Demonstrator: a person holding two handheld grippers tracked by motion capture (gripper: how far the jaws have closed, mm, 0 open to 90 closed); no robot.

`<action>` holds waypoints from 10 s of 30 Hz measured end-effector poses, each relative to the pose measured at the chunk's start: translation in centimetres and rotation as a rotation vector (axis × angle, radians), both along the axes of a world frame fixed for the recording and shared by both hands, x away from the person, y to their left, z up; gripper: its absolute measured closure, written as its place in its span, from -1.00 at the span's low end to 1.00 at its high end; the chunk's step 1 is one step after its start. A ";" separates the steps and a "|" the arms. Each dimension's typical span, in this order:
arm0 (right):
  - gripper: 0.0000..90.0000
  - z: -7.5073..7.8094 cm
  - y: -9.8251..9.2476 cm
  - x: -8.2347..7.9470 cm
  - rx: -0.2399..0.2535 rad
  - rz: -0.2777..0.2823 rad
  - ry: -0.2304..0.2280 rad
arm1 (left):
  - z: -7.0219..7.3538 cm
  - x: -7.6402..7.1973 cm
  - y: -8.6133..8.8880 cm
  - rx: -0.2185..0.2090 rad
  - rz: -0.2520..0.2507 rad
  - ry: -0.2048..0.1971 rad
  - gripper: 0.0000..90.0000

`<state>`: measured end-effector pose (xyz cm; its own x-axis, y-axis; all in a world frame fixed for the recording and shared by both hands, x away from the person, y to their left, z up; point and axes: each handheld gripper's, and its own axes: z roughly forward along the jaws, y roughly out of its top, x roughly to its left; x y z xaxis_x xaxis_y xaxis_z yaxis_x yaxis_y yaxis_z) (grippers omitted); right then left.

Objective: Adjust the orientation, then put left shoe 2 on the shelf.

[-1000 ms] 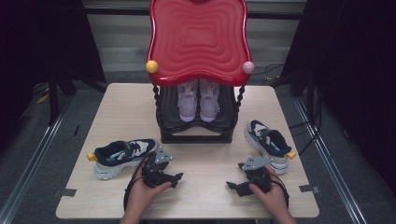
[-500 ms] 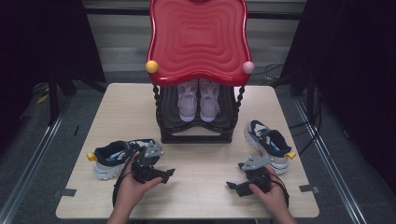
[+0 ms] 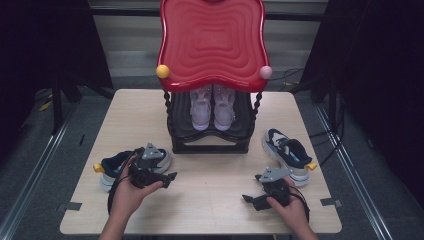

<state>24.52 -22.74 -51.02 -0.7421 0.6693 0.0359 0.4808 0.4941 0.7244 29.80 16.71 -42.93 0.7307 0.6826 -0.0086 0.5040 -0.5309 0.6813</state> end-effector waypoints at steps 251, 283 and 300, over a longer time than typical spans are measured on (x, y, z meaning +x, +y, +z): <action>-0.71 0.0 0.0 0.1 0.002 0.020 -0.005 | 0.7 5.6 -5.2 0.483 -0.333 0.591 0.48; -0.71 0.0 0.0 0.1 0.005 0.019 -0.002 | 1.1 5.5 -5.1 0.509 -0.283 0.608 0.64; -0.71 0.0 0.0 0.1 0.004 0.023 -0.002 | 3.2 5.1 -4.5 0.501 -0.294 0.594 0.64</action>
